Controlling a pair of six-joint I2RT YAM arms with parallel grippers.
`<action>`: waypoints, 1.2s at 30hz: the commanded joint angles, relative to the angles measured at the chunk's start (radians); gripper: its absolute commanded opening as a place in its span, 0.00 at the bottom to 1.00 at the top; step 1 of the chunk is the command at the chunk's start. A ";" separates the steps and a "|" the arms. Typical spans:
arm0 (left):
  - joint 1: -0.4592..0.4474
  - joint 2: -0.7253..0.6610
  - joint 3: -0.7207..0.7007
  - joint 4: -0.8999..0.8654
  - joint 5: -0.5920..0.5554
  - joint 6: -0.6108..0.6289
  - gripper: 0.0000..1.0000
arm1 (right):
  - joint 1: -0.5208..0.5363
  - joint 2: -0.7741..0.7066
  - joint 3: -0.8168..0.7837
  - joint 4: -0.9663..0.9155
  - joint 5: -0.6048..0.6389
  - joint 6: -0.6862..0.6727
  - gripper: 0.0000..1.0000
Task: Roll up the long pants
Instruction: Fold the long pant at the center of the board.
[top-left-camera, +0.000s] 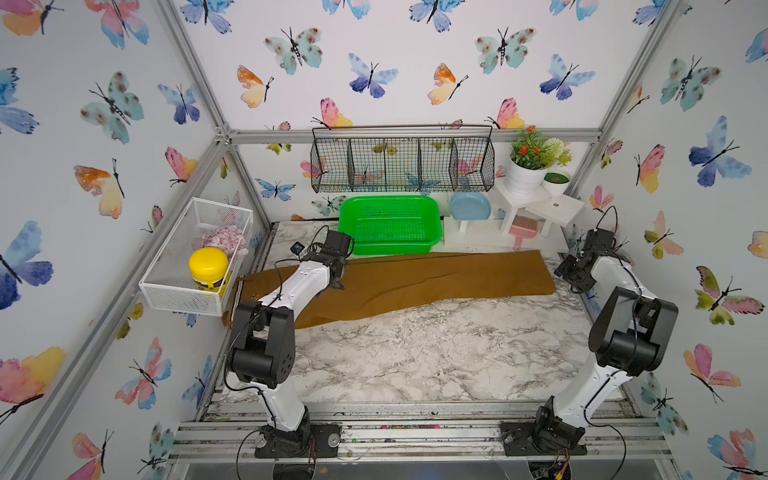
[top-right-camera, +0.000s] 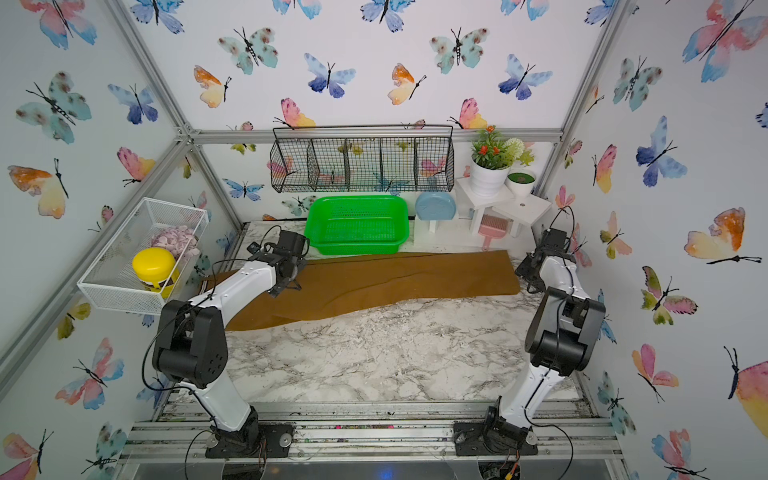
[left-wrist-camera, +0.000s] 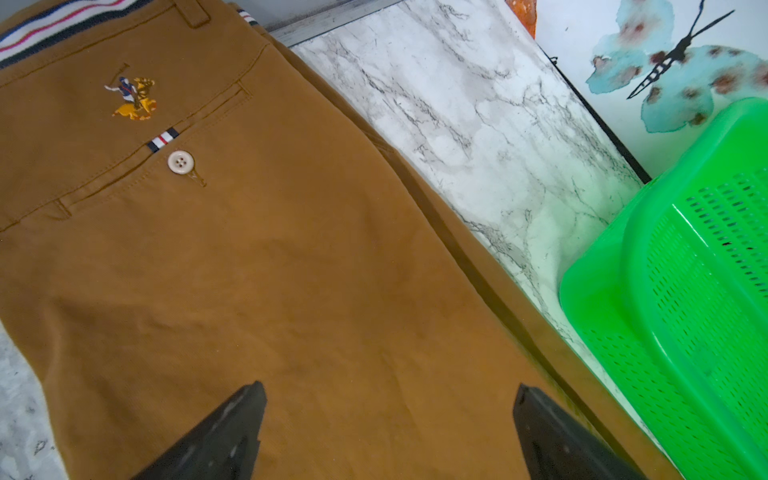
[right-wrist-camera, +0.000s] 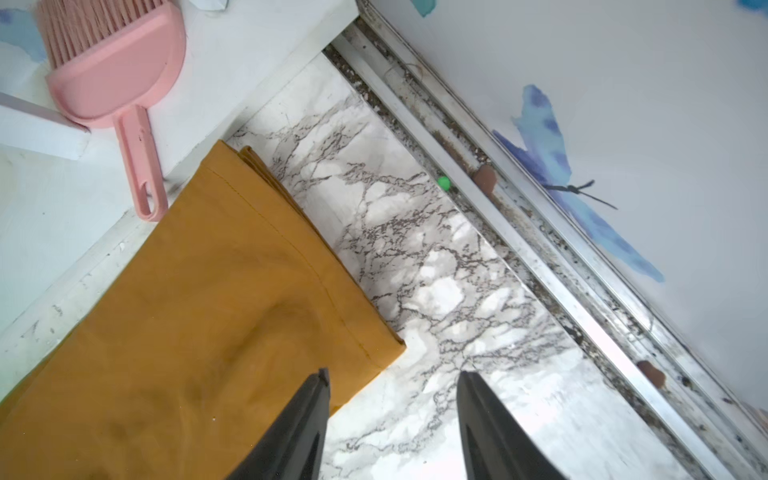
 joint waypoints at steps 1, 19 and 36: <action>0.005 -0.036 -0.018 -0.024 -0.005 0.004 0.99 | -0.049 0.012 -0.075 0.047 -0.151 0.041 0.55; 0.005 -0.041 -0.018 -0.037 -0.015 0.005 0.98 | -0.078 0.134 -0.136 0.188 -0.469 0.105 0.55; 0.010 -0.008 -0.022 -0.042 -0.022 0.004 0.98 | -0.082 0.209 -0.085 0.153 -0.419 0.069 0.53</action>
